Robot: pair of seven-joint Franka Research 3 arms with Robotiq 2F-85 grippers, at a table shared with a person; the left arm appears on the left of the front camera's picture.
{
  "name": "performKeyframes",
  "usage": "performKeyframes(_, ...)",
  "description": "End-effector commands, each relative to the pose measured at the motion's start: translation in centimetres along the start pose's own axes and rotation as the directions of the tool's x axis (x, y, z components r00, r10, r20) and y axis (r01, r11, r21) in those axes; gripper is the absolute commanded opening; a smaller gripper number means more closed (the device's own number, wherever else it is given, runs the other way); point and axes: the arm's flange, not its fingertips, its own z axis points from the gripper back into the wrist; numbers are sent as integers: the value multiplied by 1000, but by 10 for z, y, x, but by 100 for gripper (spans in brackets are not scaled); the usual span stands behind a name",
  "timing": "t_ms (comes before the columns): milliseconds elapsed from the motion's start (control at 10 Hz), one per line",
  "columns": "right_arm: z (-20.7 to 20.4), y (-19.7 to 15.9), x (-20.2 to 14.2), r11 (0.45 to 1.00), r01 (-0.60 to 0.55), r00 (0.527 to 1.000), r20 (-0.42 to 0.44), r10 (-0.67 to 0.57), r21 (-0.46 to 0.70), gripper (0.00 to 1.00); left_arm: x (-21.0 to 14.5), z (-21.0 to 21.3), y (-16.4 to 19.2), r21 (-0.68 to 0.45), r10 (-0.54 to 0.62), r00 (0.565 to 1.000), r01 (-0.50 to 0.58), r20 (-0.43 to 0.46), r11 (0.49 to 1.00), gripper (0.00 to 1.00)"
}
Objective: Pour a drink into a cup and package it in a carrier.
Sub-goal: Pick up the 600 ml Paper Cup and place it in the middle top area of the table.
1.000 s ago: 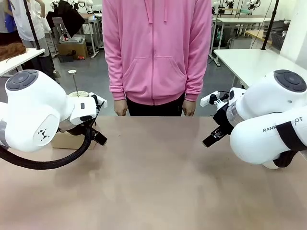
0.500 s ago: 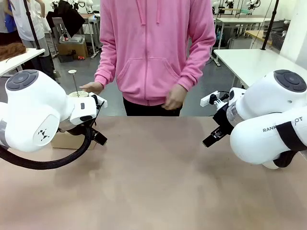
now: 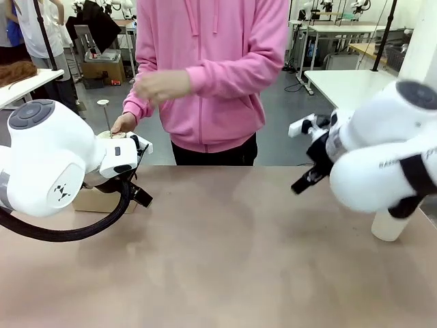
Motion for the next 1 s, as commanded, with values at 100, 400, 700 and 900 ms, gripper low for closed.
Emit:
performKeyframes(100, 56, -75, 51, 995, -18, 999, -29, 21, 101, 100, 0, 0, 0, 0, 0, 1000, 0, 0, 1000, 100)
performKeyframes(400, 94, -181, 32, 929, -105, 994, 63, 89, 354, 100, 0, 0, 0, 0, 0, 1000, 0, 0, 1000, 100)
performKeyframes(700, 99, -246, -30, 852, -315, 937, 280, 209, 418, 100, 0, 0, 0, 0, 0, 1000, 0, 0, 1000, 100)
performKeyframes(900, 84, -256, -53, 847, -331, 917, 353, 185, 417, 100, 0, 0, 0, 0, 0, 1000, 0, 0, 1000, 100)
